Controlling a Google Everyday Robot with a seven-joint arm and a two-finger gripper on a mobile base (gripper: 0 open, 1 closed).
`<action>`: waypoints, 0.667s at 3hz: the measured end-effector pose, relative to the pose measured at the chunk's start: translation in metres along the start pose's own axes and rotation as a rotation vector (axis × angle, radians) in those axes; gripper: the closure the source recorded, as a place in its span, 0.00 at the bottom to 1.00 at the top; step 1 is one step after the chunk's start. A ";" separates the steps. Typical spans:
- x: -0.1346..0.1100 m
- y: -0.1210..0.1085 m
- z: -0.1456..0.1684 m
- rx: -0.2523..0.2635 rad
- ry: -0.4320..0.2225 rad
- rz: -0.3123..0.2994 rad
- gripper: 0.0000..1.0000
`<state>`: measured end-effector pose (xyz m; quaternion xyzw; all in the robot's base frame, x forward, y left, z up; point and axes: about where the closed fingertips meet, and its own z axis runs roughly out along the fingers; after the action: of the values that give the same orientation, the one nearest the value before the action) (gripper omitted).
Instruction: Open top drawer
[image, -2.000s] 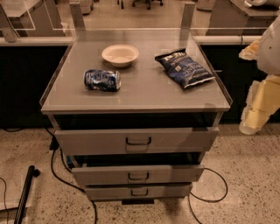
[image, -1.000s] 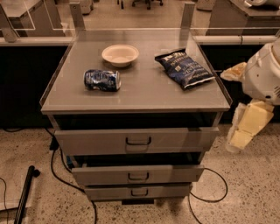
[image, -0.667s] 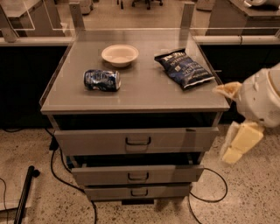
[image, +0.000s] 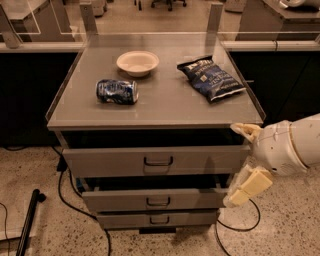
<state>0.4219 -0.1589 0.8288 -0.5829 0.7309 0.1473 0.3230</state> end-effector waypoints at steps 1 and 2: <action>0.000 0.000 0.000 0.000 0.001 0.000 0.00; 0.005 0.001 0.018 -0.020 0.021 0.012 0.00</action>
Offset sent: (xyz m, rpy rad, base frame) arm 0.0117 0.0143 -0.0434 -0.0272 0.0727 -0.0047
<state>0.4260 -0.1516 0.8120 -0.5832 0.7362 0.1506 0.3087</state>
